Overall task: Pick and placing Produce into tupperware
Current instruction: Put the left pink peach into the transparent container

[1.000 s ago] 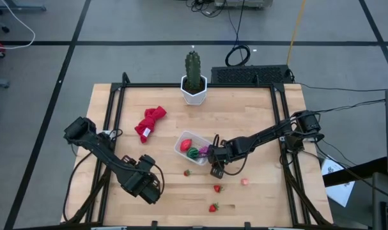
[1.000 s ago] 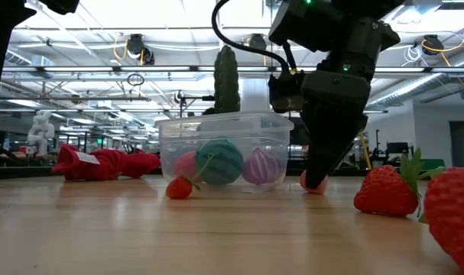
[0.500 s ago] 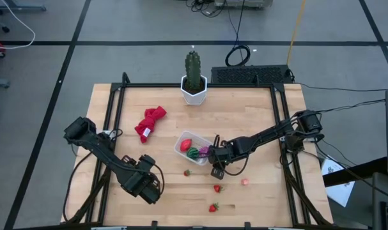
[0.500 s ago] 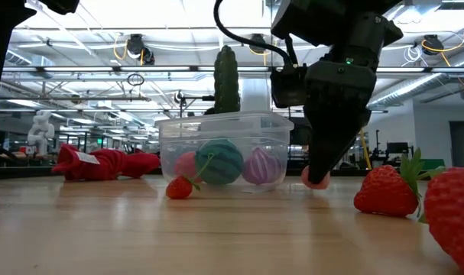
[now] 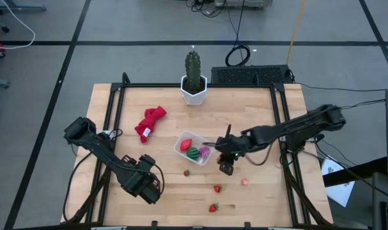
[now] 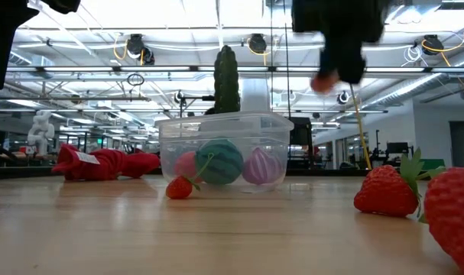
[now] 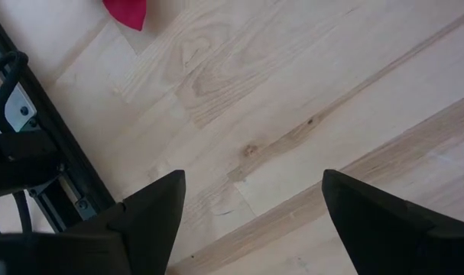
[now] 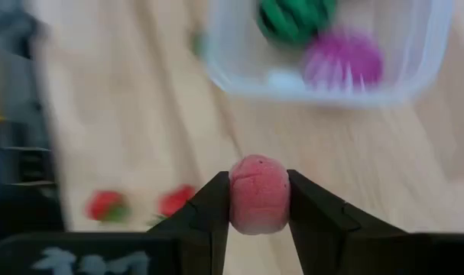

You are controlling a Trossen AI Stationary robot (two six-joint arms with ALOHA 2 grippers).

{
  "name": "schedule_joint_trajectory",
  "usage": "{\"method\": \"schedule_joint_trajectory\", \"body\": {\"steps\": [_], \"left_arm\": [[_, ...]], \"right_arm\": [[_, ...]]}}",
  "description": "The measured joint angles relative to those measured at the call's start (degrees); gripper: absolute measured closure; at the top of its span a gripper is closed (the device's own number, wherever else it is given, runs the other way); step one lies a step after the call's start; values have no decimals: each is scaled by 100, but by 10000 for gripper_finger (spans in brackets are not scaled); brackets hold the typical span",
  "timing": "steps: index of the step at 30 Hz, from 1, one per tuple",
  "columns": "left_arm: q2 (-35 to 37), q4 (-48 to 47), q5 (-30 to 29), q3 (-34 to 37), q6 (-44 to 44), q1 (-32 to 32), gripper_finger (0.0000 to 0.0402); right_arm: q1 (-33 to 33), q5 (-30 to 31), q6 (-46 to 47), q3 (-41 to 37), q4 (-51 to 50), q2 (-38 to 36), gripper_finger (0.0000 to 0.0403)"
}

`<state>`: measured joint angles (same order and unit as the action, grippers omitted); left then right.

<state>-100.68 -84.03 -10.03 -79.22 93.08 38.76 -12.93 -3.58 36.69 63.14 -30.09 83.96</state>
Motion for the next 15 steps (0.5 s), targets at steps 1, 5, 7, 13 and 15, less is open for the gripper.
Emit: {"method": "schedule_joint_trajectory", "body": {"steps": [1,5,7,13,15], "left_arm": [[0,-2,-13,0,0,0,91],[0,-64,-48,0,-2,-13,91],[0,-138,-48,0,4,-11,92],[0,-495,103,0,166,-11,92],[0,-596,168,0,218,-11,91]], "right_arm": [[16,3,-99,103,10,-94,299],[142,-23,-585,698,-24,-89,300],[233,-115,-878,1107,-76,75,300],[531,-134,-1702,2472,-1286,1016,300],[656,-121,-1863,2778,-1694,1337,299]]}}
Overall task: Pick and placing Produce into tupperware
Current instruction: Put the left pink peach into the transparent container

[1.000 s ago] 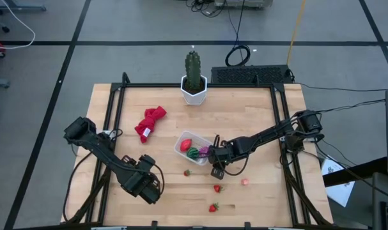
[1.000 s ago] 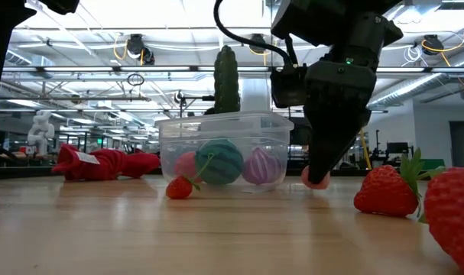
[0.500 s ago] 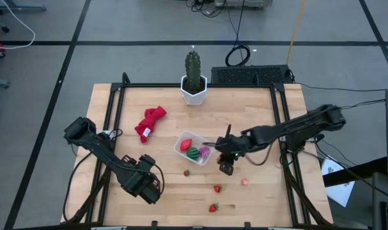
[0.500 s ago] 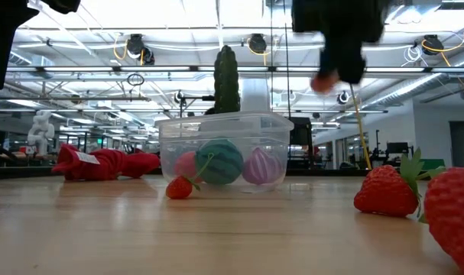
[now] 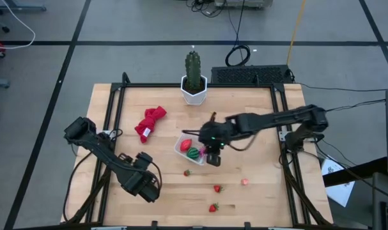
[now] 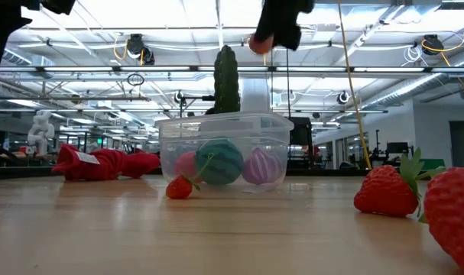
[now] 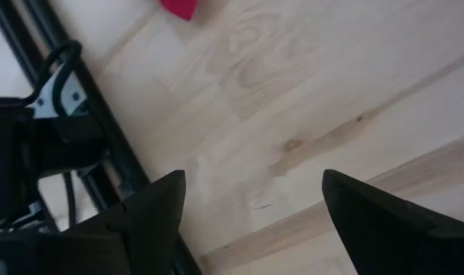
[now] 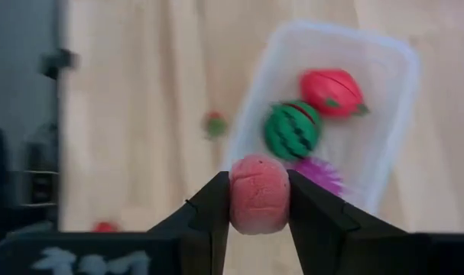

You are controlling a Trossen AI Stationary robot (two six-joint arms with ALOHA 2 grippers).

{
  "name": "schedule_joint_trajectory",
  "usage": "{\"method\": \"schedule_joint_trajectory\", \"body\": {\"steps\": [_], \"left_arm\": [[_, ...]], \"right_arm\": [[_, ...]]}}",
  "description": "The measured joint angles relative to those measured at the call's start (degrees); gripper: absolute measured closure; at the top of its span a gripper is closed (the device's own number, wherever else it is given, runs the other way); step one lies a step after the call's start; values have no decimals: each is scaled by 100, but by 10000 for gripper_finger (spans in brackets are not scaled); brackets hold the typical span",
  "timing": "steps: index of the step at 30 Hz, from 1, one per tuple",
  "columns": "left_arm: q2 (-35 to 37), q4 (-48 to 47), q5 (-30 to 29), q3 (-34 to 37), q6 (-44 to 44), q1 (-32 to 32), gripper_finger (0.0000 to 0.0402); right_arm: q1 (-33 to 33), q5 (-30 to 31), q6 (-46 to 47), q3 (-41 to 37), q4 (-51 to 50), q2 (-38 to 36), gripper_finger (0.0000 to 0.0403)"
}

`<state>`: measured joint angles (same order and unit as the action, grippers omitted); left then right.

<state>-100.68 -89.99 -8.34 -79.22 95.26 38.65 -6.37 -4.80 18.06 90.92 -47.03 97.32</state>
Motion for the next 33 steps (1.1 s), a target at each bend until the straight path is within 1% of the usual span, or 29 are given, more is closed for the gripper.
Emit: {"method": "schedule_joint_trajectory", "body": {"steps": [3,5,8,18,21,30,33], "left_arm": [[0,-4,66,0,-2,1,91],[0,-6,68,0,-2,9,92],[0,-3,63,0,-4,9,92],[0,-5,37,0,-46,4,92],[0,-3,35,0,-46,4,92],[0,-3,35,0,-42,4,91],[0,-3,35,0,-18,4,91]], "right_arm": [[149,-32,-76,253,-282,373,295],[196,-267,-78,259,-295,546,294],[221,-434,-87,259,-272,774,294],[223,-452,-334,259,-157,1281,294],[223,-588,-430,259,-125,1352,294],[227,-592,-730,256,-83,1352,293],[243,-589,-787,109,173,1350,293]]}}
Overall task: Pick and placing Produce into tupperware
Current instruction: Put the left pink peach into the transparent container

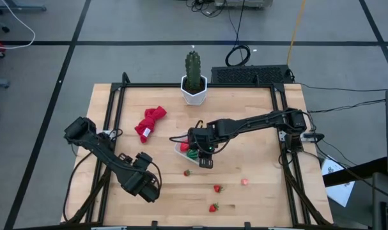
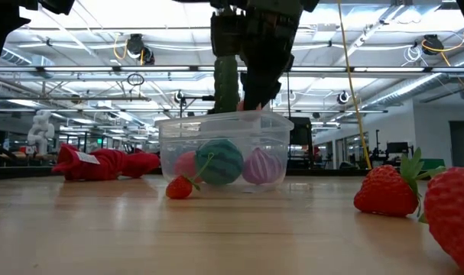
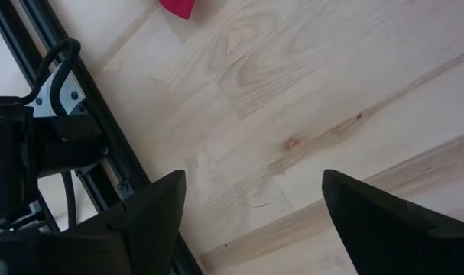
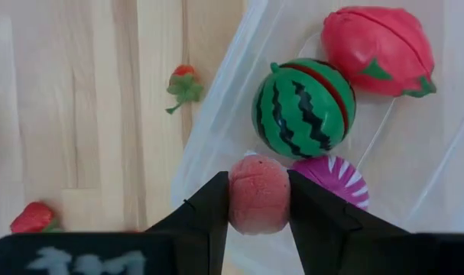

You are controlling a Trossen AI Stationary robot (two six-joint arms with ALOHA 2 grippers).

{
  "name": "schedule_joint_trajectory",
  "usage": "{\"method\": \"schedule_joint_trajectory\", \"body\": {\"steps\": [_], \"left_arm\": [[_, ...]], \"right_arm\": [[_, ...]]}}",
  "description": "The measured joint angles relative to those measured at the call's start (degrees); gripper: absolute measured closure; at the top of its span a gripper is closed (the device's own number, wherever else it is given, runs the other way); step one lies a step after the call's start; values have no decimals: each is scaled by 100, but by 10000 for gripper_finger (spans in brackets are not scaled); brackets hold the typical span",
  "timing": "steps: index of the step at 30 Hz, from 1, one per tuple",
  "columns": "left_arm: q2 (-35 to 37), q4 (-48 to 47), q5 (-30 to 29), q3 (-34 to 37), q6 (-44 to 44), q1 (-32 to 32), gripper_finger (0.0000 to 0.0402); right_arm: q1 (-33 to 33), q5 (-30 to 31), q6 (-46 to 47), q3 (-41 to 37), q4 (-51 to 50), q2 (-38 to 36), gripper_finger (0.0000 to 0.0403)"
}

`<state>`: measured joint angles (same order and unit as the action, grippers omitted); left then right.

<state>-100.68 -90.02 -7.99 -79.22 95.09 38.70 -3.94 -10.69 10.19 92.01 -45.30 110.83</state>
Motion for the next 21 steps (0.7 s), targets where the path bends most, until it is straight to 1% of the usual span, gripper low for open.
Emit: {"method": "schedule_joint_trajectory", "body": {"steps": [7,13,21], "left_arm": [[0,0,2,0,16,0,92],[0,2,2,0,13,0,91],[0,0,0,0,13,0,91]], "right_arm": [[58,7,-43,-343,217,0,293],[87,10,-162,-381,268,0,291],[87,10,-237,-381,395,0,257]]}}
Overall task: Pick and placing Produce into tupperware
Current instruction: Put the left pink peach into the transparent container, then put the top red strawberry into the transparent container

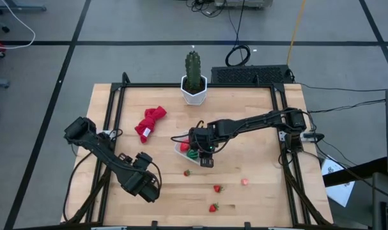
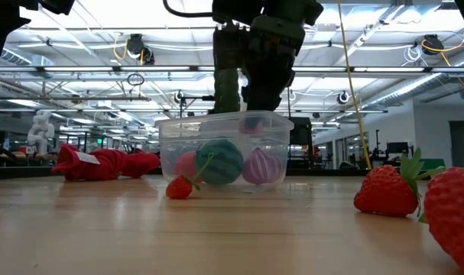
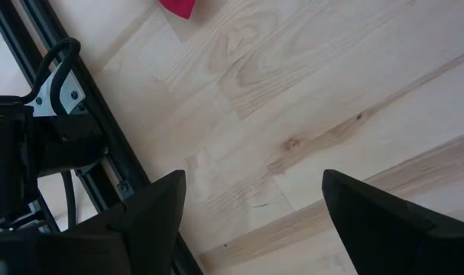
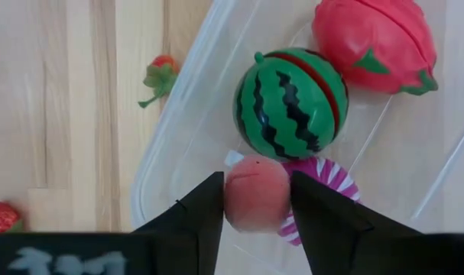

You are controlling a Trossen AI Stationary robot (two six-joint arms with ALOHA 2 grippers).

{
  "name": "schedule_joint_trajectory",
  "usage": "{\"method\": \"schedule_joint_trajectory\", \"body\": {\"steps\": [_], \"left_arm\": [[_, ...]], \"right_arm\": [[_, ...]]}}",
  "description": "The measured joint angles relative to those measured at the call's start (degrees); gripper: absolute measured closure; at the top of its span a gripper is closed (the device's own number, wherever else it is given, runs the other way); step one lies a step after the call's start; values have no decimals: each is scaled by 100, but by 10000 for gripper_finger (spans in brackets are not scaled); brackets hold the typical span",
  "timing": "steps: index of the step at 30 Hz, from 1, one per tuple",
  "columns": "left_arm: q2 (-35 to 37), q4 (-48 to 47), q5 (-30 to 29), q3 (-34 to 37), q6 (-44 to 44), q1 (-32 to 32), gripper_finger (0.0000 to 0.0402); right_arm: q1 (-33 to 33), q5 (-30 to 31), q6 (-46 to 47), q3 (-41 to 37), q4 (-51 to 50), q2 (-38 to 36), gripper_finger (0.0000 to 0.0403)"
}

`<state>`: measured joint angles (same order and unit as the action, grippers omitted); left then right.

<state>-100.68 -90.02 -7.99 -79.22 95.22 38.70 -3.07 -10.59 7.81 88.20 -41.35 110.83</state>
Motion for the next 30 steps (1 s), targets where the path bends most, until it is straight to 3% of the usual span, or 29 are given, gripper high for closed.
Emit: {"method": "schedule_joint_trajectory", "body": {"steps": [12,21,26,30], "left_arm": [[0,0,-25,0,0,1,92],[0,141,-487,0,-101,-4,91],[0,999,-608,0,-253,-4,91],[0,2232,-736,0,-807,-4,91]], "right_arm": [[0,-4,-172,0,375,-82,237],[-350,22,-840,129,691,-1330,238],[-734,332,-930,129,326,-2165,238],[-891,334,-910,129,-17,-2643,238]]}}
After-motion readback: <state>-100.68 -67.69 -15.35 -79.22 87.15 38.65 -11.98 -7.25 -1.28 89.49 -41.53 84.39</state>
